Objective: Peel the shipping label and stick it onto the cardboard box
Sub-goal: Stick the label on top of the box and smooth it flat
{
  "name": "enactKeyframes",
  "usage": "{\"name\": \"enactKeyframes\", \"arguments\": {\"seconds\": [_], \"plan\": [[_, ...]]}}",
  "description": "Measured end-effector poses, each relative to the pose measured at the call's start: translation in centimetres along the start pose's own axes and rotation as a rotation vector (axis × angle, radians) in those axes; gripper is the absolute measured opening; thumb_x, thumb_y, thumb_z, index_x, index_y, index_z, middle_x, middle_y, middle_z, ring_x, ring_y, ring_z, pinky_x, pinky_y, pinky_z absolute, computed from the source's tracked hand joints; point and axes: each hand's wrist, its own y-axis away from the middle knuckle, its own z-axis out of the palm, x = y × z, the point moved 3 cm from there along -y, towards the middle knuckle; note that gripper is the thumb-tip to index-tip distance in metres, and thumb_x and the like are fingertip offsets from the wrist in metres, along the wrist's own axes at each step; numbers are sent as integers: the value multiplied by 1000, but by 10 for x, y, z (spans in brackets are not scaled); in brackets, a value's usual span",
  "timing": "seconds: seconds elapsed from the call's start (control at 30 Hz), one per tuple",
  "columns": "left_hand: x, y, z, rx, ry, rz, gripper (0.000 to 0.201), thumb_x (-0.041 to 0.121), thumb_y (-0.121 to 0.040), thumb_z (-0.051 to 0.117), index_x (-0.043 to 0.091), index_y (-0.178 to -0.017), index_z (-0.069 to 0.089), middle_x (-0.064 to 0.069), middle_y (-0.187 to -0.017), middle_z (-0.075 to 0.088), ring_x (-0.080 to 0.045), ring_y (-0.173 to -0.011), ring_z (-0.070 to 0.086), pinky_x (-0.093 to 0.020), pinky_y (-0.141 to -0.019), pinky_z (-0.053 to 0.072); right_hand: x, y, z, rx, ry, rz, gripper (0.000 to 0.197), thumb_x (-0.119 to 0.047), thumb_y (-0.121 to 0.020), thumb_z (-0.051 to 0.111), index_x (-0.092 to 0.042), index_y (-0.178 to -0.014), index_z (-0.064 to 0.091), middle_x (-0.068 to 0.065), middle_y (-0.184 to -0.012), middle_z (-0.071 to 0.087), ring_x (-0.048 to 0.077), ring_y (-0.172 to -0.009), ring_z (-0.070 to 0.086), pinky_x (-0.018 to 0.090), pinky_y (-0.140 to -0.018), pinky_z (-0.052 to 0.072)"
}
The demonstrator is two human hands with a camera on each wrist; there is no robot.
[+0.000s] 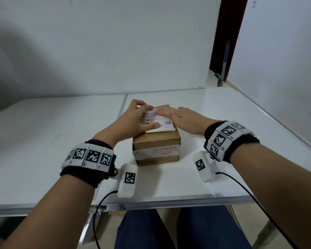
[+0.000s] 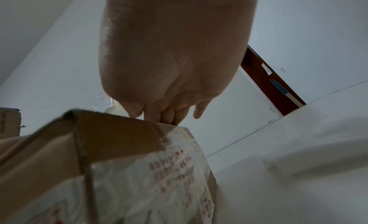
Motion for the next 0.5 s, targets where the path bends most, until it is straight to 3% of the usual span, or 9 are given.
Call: {"name": "enactKeyframes", "arguments": {"seconds": [0.2, 0.5], "plan": [[-1, 2, 2, 28, 28, 9, 67, 43, -79, 71, 17, -136, 49, 0, -138, 34, -5, -113, 45, -17, -96, 35, 9, -17, 2, -38, -27, -13, 50, -38, -104, 11, -34, -150, 29, -9, -158, 28, 19, -140, 34, 33, -115, 23], [-1, 2, 2, 15, 32, -58, 72, 47, -79, 70, 16, -139, 46, 2, -138, 33, -4, -110, 44, -17, -97, 33, 11, -18, 4, 9, 63, -38, 50, -35, -105, 11, -30, -151, 29, -10, -159, 27, 13, -140, 32, 40, -118, 17]]}}
